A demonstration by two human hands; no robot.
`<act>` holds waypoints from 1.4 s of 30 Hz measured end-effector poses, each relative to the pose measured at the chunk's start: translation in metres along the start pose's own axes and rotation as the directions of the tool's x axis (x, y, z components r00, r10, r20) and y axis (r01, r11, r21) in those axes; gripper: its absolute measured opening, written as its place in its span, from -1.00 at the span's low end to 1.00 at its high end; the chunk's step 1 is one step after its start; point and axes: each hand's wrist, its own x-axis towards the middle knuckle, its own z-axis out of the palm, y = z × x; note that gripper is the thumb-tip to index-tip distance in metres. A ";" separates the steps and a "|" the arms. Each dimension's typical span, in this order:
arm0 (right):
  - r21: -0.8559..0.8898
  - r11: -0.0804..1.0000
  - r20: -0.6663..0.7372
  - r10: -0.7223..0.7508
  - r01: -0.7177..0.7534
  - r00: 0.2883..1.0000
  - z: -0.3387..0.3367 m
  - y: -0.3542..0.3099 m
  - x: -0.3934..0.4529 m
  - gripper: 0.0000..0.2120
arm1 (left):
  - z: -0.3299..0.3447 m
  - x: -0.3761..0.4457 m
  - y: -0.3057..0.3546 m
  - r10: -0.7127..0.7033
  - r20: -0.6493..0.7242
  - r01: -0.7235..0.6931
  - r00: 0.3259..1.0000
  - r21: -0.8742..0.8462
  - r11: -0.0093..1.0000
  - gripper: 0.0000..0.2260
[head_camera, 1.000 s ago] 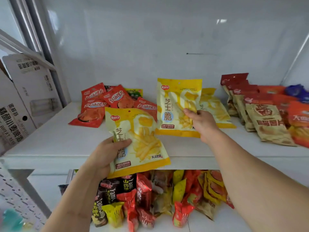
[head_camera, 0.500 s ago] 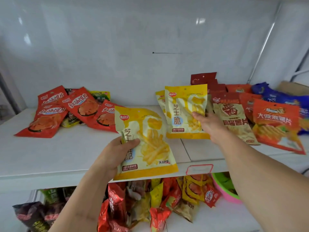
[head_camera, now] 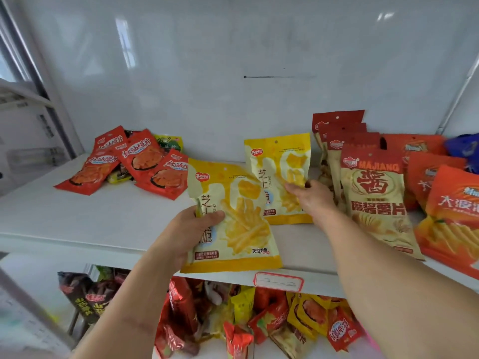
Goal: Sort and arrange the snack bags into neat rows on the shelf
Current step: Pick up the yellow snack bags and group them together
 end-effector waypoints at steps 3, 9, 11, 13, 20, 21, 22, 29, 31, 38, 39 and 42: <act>0.006 1.000 0.008 -0.018 0.018 1.000 0.001 0.002 0.006 -0.58 | 0.010 -0.001 -0.002 -0.005 -0.022 0.005 1.000 0.017 1.000 -0.81; 0.041 0.999 -0.010 0.011 -0.010 1.000 0.007 0.004 0.018 -0.55 | 0.029 0.010 0.001 0.009 -0.041 -0.008 0.999 0.014 1.000 -0.80; 0.061 0.998 -0.018 0.020 -0.019 1.000 0.003 0.003 0.017 -0.50 | 0.038 0.016 0.002 0.016 -0.034 -0.014 0.999 0.033 0.999 -0.81; 0.079 0.996 -0.038 0.032 -0.029 0.999 -0.002 0.002 0.011 -0.40 | 0.049 0.022 0.003 0.021 -0.017 -0.020 1.000 0.059 0.998 -0.81; -0.038 0.999 -0.031 -0.001 0.000 1.000 -0.012 0.003 -0.015 -0.18 | 0.081 0.036 0.001 0.100 -0.037 -0.091 0.994 0.178 0.980 -0.75; -0.041 0.999 -0.014 -0.009 0.008 1.000 -0.011 0.005 -0.020 -0.14 | 0.086 0.036 0.000 0.117 -0.052 -0.104 0.992 0.211 0.972 -0.74; -0.030 0.999 -0.001 -0.014 0.014 1.000 -0.010 0.008 -0.026 -0.13 | 0.089 0.037 -0.001 0.139 -0.067 -0.117 0.988 0.253 0.960 -0.72; -0.024 0.995 -0.007 -0.094 0.094 0.996 -0.007 0.019 -0.030 -0.38 | 0.102 0.043 -0.002 0.205 -0.086 -0.154 0.975 0.400 0.903 -0.63; -0.027 0.998 -0.018 -0.061 0.060 0.998 -0.006 0.021 -0.026 -0.40 | 0.102 0.046 -0.003 0.206 -0.080 -0.155 0.975 0.412 0.898 -0.62; 0.002 0.999 -0.080 -0.032 0.032 0.996 -0.001 0.020 -0.016 -0.51 | 0.103 0.064 -0.001 0.201 -0.061 -0.149 0.978 0.473 0.868 -0.57; -0.003 0.999 -0.091 -0.032 0.032 0.995 0.000 0.021 -0.014 -0.52 | 0.104 0.067 0.000 0.203 -0.059 -0.149 0.977 0.486 0.861 -0.56; -0.032 0.999 -0.112 -0.045 0.041 0.993 0.002 0.023 -0.008 -0.49 | 0.106 0.074 0.001 0.204 -0.065 -0.141 0.977 0.524 0.840 -0.52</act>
